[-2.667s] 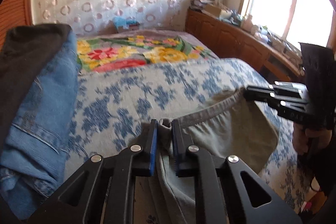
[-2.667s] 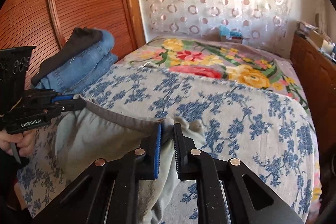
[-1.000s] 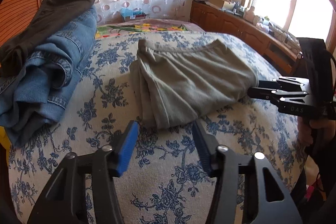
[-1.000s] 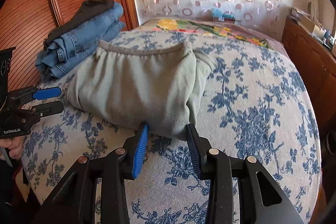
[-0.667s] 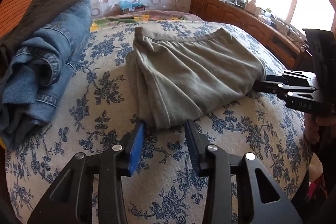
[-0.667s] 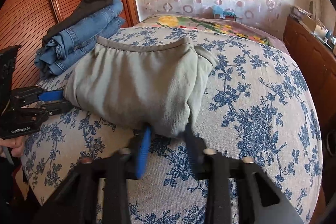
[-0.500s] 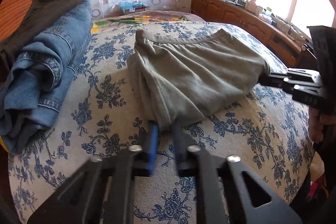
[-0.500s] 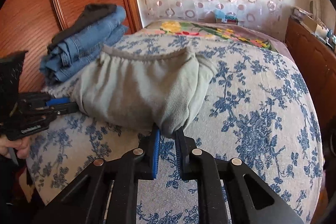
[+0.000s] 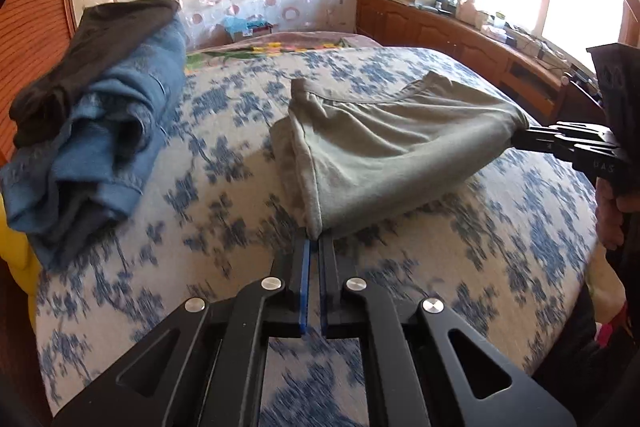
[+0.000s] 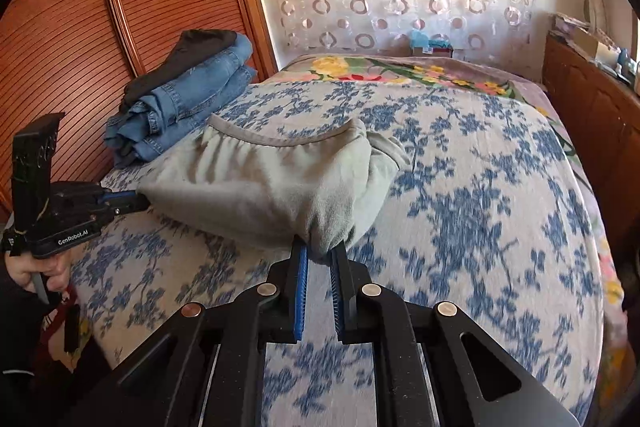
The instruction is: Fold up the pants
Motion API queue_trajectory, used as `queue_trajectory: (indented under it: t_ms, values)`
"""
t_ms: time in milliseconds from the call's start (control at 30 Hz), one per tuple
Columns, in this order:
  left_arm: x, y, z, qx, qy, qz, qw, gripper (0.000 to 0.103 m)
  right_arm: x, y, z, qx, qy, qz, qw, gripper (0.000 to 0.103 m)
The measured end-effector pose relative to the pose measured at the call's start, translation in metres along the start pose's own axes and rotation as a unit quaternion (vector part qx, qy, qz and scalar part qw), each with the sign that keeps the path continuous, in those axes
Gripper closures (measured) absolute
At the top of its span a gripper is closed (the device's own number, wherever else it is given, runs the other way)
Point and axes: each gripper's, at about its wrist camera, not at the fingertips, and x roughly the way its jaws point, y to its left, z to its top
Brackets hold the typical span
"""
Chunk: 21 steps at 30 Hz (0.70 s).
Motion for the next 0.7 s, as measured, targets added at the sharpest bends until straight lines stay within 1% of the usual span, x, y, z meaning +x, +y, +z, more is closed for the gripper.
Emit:
queue_trajectory:
  t_ms: [233,367,433,500,533,567,600,633,667,700]
  values:
    - [-0.02,-0.016,-0.012,0.005,-0.004,-0.014,0.9999,0.098,-0.025,0.011,-0.017,-0.014,0.001,-0.002,1.0,0.092]
    - [-0.031,-0.024,-0.016,0.008,-0.008,-0.022,0.9997,0.098,-0.039,0.012,-0.029,-0.01,0.004,-0.001,1.0,0.092]
    - [-0.036,-0.027,-0.018,0.005,-0.006,-0.032,0.9995,0.098,-0.044,0.013,-0.036,-0.012,0.008,-0.004,1.0,0.091]
    - [-0.037,-0.027,-0.018,0.002,-0.004,-0.034,0.9994,0.098,-0.049,0.015,-0.041,-0.009,0.013,0.001,1.0,0.091]
    - [-0.039,-0.027,-0.017,0.001,-0.002,-0.036,0.9994,0.096,-0.051,0.016,-0.042,-0.008,0.014,0.0,1.0,0.089]
    - [-0.04,-0.028,-0.016,0.0,-0.003,-0.034,0.9994,0.092,-0.054,0.016,-0.043,-0.008,0.013,-0.002,1.0,0.088]
    - [-0.042,-0.029,-0.015,0.001,-0.004,-0.031,0.9995,0.09,-0.058,0.017,-0.044,-0.009,0.013,-0.005,1.0,0.088]
    - [-0.044,-0.029,-0.013,0.001,-0.008,-0.026,0.9996,0.084,-0.061,0.019,-0.045,-0.009,0.011,-0.007,1.0,0.088]
    - [-0.046,-0.029,-0.011,0.001,-0.012,-0.025,0.9996,0.076,-0.064,0.019,-0.045,-0.009,0.009,-0.008,1.0,0.088]
    - [-0.048,-0.029,-0.011,0.0,-0.015,-0.024,0.9996,0.071,-0.067,0.019,-0.045,-0.009,0.006,-0.009,1.0,0.088]
